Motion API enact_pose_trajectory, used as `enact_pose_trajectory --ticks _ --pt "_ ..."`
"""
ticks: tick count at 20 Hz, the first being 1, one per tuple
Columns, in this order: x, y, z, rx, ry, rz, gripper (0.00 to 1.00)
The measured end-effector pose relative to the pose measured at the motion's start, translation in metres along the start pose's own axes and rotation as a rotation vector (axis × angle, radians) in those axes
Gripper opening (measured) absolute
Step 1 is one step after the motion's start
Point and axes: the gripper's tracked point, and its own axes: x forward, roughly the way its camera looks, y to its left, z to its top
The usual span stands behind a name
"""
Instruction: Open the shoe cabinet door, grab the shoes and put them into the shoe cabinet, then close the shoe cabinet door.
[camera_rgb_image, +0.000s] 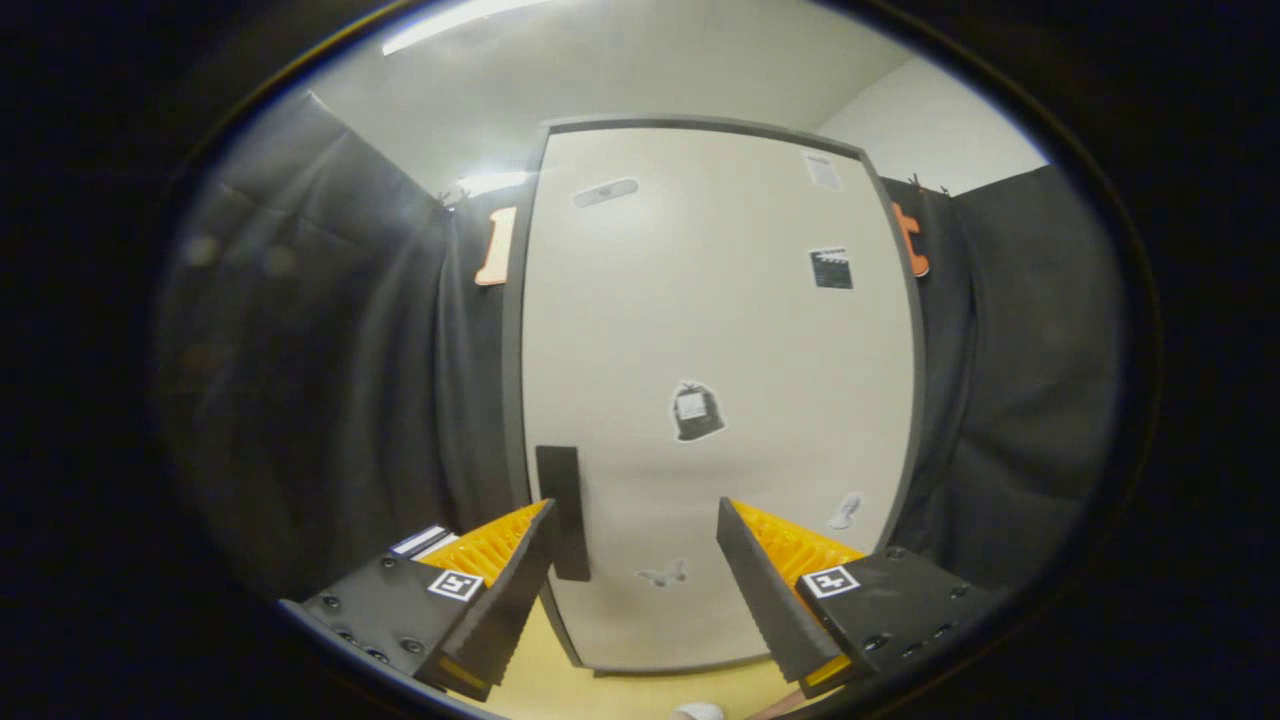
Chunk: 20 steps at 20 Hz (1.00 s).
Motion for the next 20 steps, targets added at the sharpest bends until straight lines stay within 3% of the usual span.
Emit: enact_pose_trajectory --ticks 13,20 --pt "0.069 0.031 -0.033 0.015 0.03 -0.061 0.98" --pt "0.076 0.03 -0.038 0.008 0.022 -0.077 0.78"
